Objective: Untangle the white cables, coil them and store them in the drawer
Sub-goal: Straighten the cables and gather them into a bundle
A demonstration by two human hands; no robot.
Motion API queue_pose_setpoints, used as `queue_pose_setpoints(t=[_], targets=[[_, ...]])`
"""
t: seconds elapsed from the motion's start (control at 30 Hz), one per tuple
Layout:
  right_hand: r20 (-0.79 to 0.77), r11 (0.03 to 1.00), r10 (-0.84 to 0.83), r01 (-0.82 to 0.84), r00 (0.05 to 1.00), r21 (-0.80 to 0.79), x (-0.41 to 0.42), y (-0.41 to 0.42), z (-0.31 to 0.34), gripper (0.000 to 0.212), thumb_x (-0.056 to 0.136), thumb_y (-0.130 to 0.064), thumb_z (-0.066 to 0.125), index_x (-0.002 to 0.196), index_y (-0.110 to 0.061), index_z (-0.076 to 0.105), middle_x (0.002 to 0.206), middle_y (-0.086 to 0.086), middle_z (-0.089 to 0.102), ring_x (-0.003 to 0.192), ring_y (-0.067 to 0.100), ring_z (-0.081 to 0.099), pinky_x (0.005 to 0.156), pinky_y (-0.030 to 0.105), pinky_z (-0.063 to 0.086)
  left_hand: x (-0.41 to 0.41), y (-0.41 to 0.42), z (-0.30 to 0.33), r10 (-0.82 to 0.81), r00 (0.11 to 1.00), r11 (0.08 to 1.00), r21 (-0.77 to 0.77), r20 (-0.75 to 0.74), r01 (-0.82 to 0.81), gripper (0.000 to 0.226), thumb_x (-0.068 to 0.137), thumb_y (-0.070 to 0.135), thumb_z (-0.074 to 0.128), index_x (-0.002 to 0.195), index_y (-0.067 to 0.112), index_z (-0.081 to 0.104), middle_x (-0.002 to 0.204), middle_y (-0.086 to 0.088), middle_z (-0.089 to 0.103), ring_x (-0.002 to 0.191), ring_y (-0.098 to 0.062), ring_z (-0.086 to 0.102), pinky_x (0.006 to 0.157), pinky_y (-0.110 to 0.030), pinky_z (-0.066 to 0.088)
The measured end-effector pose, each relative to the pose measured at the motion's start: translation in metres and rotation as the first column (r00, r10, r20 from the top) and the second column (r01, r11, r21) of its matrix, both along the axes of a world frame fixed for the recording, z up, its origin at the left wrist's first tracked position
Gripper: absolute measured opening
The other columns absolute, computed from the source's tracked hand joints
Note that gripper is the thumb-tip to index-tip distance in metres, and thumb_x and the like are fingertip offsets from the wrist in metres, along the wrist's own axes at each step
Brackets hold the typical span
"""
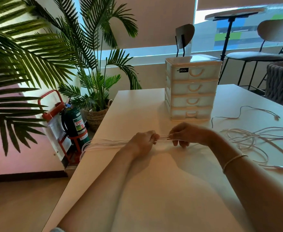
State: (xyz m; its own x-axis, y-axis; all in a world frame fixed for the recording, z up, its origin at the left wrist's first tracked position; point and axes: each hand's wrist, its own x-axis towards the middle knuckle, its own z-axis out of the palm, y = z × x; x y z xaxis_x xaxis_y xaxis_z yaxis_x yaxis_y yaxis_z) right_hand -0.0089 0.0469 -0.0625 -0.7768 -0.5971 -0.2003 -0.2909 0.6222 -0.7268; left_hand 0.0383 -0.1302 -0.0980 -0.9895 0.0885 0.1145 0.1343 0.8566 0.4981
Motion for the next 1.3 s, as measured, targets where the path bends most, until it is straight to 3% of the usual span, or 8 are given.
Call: queue_pose_setpoints(t=[0.3,0.47,0.57,0.63,0.8,1.03,1.2,1.3], targets=[[-0.085,0.999,0.03,-0.027,0.996,0.039,0.003,-0.005,-0.003,0.019,0.096,-0.011,0.043,0.093,-0.015,0.061,0.077,0.0,0.071,0.053,0.009,0.062,0.058,0.019,0.046,-0.001,-0.003,-0.002,0.023,0.999,0.999,-0.022,-0.047,-0.024,0.027,0.099,0.024,0.037,0.101,0.008,0.059,0.106,-0.013,0.067,0.1,-0.032,0.059,0.087,-0.035,0.044],[-0.125,0.998,0.009,-0.002,0.992,0.056,0.007,-0.009,0.0,0.021,0.093,-0.011,0.046,0.087,-0.012,0.066,0.075,-0.003,0.07,0.067,0.011,0.063,0.077,0.032,0.05,0.002,-0.002,0.0,0.02,0.997,1.0,-0.011,-0.077,-0.021,0.028,0.1,0.026,0.037,0.099,0.008,0.058,0.104,-0.012,0.067,0.098,-0.031,0.059,0.085,-0.034,0.044],[-0.038,0.996,-0.084,0.083,0.996,-0.035,0.009,-0.014,0.001,0.024,0.092,-0.007,0.041,0.089,0.0,0.064,0.069,0.004,0.067,0.055,0.019,0.06,0.057,0.03,0.051,0.002,-0.002,0.0,0.024,0.995,0.999,-0.025,-0.096,-0.027,0.028,0.1,0.025,0.037,0.103,0.008,0.059,0.107,-0.011,0.067,0.099,-0.03,0.059,0.085,-0.032,0.042],[0.014,0.993,-0.114,0.115,0.993,-0.028,0.011,-0.018,0.0,0.027,0.092,-0.006,0.036,0.092,0.005,0.061,0.062,0.006,0.059,0.042,0.017,0.047,0.04,0.023,0.039,0.002,-0.002,0.0,0.039,0.992,0.998,-0.035,-0.123,-0.043,0.027,0.099,0.024,0.037,0.104,0.008,0.059,0.108,-0.011,0.067,0.101,-0.031,0.059,0.085,-0.033,0.043],[0.089,0.995,-0.101,0.1,0.991,0.016,0.013,-0.021,0.0,0.035,0.1,-0.018,0.033,0.075,-0.012,0.058,0.057,0.0,0.038,0.045,0.01,0.027,0.041,0.02,0.018,-0.001,-0.004,-0.001,0.102,0.984,0.995,-0.009,-0.144,-0.104,0.025,0.098,0.022,0.037,0.106,0.01,0.059,0.109,-0.008,0.067,0.105,-0.03,0.059,0.09,-0.035,0.044],[-0.275,0.995,-0.089,0.101,0.957,0.029,0.007,-0.012,-0.002,0.022,0.094,-0.016,0.049,0.092,-0.004,0.066,0.066,-0.004,0.055,0.063,0.009,0.046,0.061,0.022,0.037,0.008,0.0,0.006,-0.068,0.998,0.986,-0.153,0.01,0.069,0.023,0.097,0.02,0.038,0.106,0.014,0.058,0.113,-0.011,0.065,0.104,-0.029,0.058,0.091,-0.035,0.043],[-0.269,0.971,0.116,-0.053,0.956,0.231,0.014,-0.016,0.001,0.021,0.094,-0.022,0.048,0.082,-0.019,0.066,0.065,-0.009,0.057,0.061,0.008,0.045,0.06,0.02,0.035,0.006,-0.005,0.005,0.066,0.995,0.992,-0.105,-0.072,-0.073,0.024,0.098,0.021,0.037,0.104,0.015,0.06,0.115,-0.007,0.066,0.107,-0.03,0.058,0.09,-0.034,0.043],[-0.254,0.973,0.116,-0.059,0.96,0.222,0.013,-0.014,0.003,0.02,0.094,-0.022,0.048,0.084,-0.02,0.065,0.063,-0.009,0.054,0.057,0.005,0.042,0.059,0.019,0.033,0.007,-0.003,0.006,0.055,0.994,0.993,-0.101,-0.09,-0.064,0.023,0.098,0.021,0.039,0.103,0.013,0.06,0.114,-0.005,0.066,0.107,-0.028,0.058,0.087,-0.029,0.041]])
